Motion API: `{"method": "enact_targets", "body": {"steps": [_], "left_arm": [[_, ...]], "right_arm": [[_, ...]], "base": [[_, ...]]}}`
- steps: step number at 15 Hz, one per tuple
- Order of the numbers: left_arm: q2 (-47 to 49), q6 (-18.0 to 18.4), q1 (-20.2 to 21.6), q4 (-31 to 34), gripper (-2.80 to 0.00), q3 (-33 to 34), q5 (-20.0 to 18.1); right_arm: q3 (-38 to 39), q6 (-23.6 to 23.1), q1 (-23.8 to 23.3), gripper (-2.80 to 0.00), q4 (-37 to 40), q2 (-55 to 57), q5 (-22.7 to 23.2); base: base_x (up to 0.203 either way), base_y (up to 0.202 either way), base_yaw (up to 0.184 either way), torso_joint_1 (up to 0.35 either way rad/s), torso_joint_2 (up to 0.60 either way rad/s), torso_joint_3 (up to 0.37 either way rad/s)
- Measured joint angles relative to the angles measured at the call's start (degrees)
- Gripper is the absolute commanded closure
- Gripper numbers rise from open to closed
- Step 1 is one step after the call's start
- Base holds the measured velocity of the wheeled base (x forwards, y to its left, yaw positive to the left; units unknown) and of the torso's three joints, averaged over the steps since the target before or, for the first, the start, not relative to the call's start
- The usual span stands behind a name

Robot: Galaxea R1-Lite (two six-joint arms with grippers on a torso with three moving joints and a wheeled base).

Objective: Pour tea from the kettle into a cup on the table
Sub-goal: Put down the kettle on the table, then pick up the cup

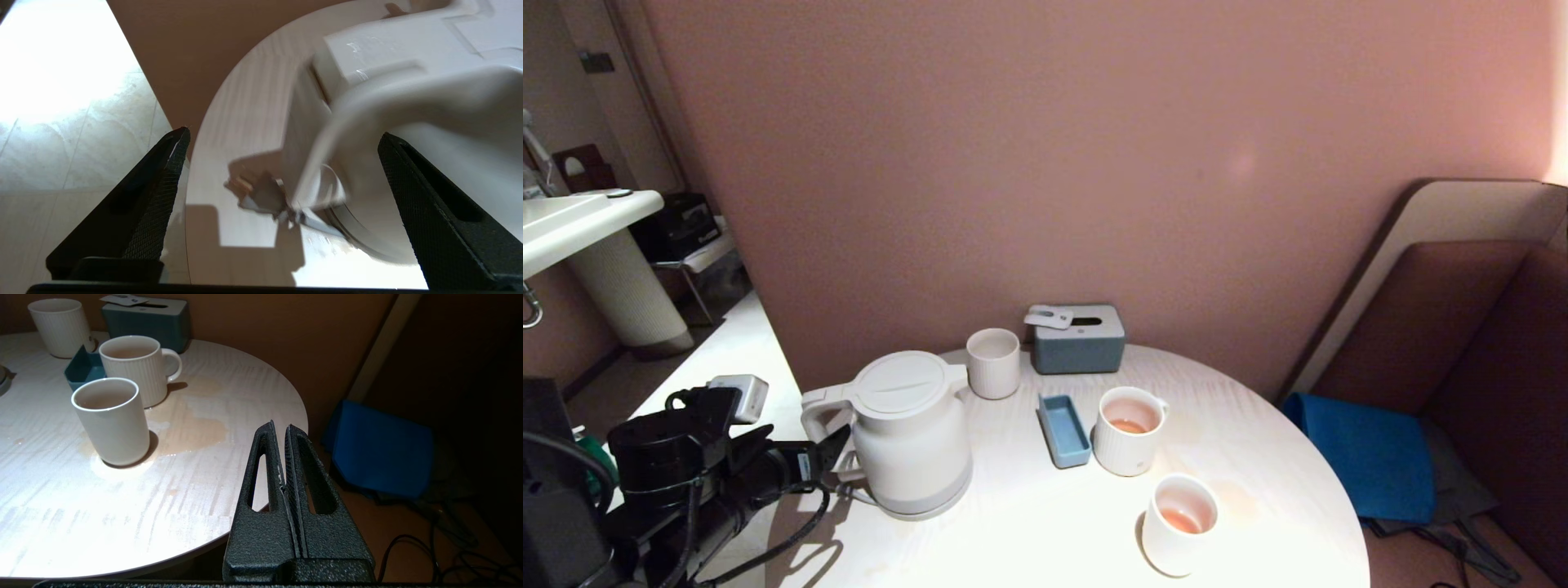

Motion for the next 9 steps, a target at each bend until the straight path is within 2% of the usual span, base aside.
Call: {"method": "enact_targets", "body": {"steps": [6,9], "left_arm": [[-8.55,-0.26,0.13,0.13,-2.80,8.09,0.12],[-15.03,-0.24,0.18,3.53,-2.80,9.12,0.26]], "right_arm": [[0.00,0.00,0.00,0.00,-0.01,0.00,-0.02],[0.00,0.01,0.00,0.00,0.00,0.00,-0.01]], "base": [[0.000,0.000,0.000,0.000,0.00,0.000],[0.000,0.000,0.000,0.000,0.00,0.000]]}}
